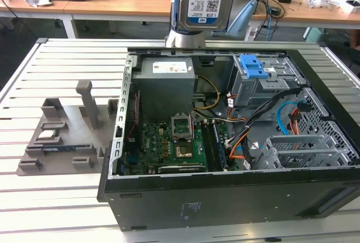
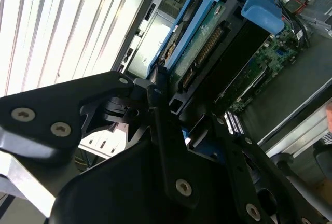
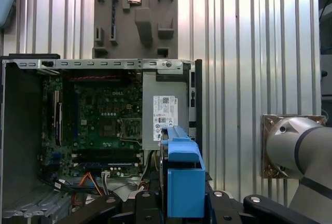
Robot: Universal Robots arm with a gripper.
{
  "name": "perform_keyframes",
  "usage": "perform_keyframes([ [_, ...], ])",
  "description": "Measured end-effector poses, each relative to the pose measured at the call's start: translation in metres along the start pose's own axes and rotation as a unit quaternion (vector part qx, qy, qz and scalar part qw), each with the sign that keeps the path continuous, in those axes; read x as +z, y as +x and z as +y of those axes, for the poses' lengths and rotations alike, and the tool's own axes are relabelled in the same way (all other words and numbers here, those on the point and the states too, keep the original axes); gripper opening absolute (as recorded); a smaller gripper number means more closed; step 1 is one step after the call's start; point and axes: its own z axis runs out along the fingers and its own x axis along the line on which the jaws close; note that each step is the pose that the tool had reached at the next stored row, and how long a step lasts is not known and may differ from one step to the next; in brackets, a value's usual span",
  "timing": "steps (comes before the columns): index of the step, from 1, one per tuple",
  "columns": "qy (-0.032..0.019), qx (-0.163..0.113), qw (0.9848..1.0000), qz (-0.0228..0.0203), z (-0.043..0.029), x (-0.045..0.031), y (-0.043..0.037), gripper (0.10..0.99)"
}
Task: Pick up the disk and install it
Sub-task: 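Pick up the disk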
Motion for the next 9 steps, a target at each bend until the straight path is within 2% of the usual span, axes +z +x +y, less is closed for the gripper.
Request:
perform_keyframes([
  [9, 0.0, 0.0, 1.0, 0.0, -0.0103, 0.0091, 0.0002, 0.365],
])
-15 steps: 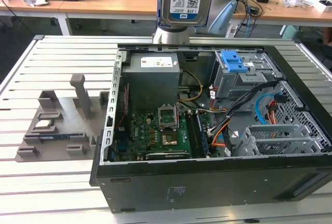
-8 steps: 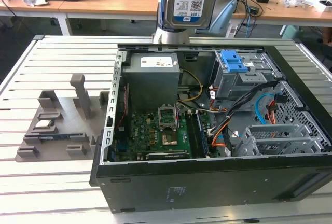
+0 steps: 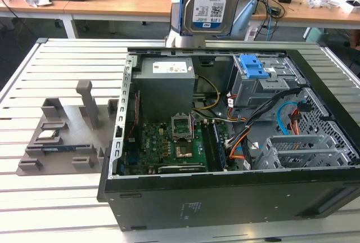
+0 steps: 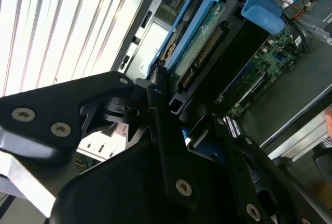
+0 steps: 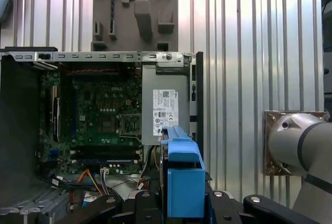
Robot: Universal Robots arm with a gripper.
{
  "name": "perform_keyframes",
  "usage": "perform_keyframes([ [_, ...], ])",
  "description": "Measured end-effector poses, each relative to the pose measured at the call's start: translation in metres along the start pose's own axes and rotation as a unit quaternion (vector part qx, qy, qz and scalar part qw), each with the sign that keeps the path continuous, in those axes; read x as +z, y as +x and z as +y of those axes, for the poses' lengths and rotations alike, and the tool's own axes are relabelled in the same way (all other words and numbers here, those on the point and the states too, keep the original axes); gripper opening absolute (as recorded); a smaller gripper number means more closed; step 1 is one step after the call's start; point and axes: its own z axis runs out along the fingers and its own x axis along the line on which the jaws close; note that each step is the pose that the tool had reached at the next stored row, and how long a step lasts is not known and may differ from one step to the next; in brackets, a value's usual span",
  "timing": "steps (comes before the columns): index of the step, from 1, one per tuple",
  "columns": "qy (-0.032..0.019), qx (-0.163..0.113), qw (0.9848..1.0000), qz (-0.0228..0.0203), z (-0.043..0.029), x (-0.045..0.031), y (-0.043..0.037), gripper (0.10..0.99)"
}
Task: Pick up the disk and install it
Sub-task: 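Pick up the disk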
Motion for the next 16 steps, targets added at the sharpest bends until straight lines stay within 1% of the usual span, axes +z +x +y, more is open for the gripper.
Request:
perform_keyframes([
  [11, 0.0, 0.0, 1.0, 0.0, -0.0141, 0.012, 0.0002, 0.365],
  [16, 0.0, 0.0, 1.0, 0.0, -0.0185, 0.016, 0.0003, 0.365],
])
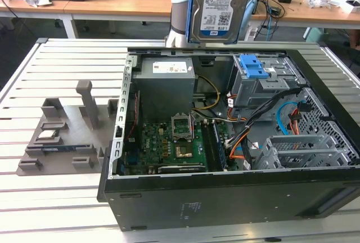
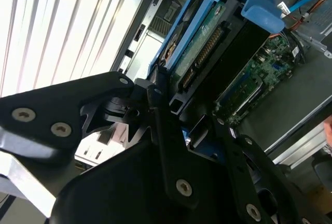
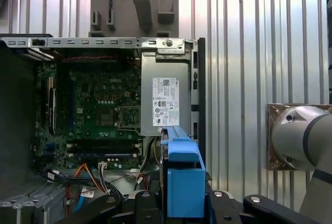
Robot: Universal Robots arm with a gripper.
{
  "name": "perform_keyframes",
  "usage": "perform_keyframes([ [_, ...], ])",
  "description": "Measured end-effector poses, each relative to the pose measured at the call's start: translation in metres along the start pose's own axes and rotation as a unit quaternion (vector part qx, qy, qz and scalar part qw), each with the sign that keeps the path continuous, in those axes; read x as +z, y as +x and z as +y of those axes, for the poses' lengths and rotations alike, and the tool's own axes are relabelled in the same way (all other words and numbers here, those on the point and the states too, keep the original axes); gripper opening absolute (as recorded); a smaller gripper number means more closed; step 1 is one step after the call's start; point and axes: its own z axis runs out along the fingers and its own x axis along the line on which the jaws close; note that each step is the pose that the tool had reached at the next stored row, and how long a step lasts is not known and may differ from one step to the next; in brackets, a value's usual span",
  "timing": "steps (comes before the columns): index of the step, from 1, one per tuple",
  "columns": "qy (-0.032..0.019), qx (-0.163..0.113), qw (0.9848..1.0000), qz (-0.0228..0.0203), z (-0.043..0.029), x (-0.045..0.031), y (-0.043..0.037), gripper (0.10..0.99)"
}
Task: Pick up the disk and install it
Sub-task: 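Pick up the disk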
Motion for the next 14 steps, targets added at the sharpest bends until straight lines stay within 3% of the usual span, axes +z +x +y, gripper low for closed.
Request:
perform_keyframes([
  [14, 0.0, 0.0, 1.0, 0.0001, -0.0162, 0.0147, 0.0003, 0.365],
])
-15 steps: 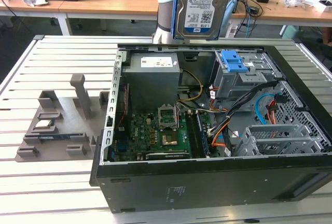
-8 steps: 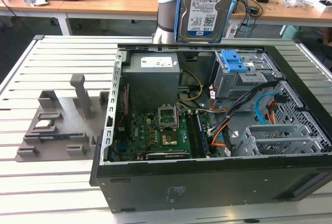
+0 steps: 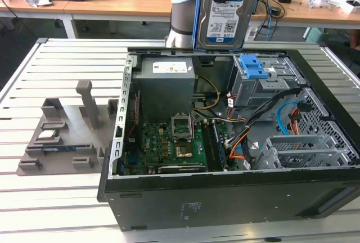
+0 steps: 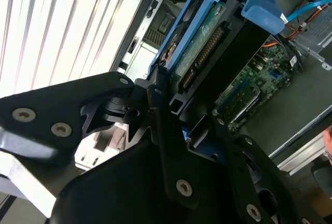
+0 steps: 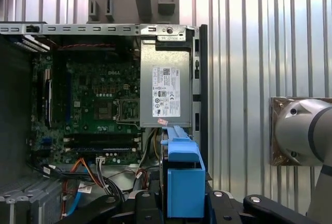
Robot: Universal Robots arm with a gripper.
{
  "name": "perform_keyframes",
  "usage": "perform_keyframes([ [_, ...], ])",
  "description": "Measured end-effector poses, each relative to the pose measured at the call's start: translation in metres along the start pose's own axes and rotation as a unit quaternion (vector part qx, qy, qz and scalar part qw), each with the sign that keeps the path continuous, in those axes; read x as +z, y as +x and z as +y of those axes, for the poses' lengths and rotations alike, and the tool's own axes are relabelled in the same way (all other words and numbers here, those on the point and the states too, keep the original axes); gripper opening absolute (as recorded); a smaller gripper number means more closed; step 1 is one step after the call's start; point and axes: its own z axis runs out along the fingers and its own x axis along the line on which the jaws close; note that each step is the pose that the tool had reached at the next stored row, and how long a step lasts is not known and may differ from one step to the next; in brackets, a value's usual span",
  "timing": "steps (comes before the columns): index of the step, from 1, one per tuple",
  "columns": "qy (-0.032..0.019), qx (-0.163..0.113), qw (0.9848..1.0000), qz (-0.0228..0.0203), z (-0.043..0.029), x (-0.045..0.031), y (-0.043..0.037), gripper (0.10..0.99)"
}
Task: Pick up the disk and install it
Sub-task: 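Pick up the disk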
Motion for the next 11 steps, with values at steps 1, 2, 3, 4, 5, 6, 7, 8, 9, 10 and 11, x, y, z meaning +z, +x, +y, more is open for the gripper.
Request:
perform_keyframes([
  [1, 0.0, 0.0, 1.0, 0.0001, -0.0009, 0.0008, 0.0, 0.365],
  [2, 0.0, 0.0, 1.0, 0.0, -0.0018, 0.0016, 0.0, 0.365],
  [3, 0.0, 0.0, 1.0, 0.0, -0.0031, 0.0028, 0.0, 0.365],
  [4, 0.0, 0.0, 1.0, 0.0, -0.0047, 0.0043, 0.0001, 0.365],
  [5, 0.0, 0.0, 1.0, 0.0001, -0.0051, 0.0047, 0.0004, 0.365],
  [6, 0.0, 0.0, 1.0, 0.0001, -0.0053, 0.005, 0.0015, 0.365],
  [7, 0.0, 0.0, 1.0, 0.0, -0.0055, 0.0056, 0.0038, 0.365],
  [8, 0.0, 0.0, 1.0, 0.0, -0.0055, 0.0059, 0.0059, 0.365],
  [9, 0.0, 0.0, 1.0, 0.0, -0.0055, 0.0061, 0.0076, 0.365],
  [10, 0.0, 0.0, 1.0, 0.0001, -0.0055, 0.0064, 0.0109, 0.365],
  [11, 0.0, 0.0, 1.0, 0.0, -0.0056, 0.0067, 0.0138, 0.365],
])
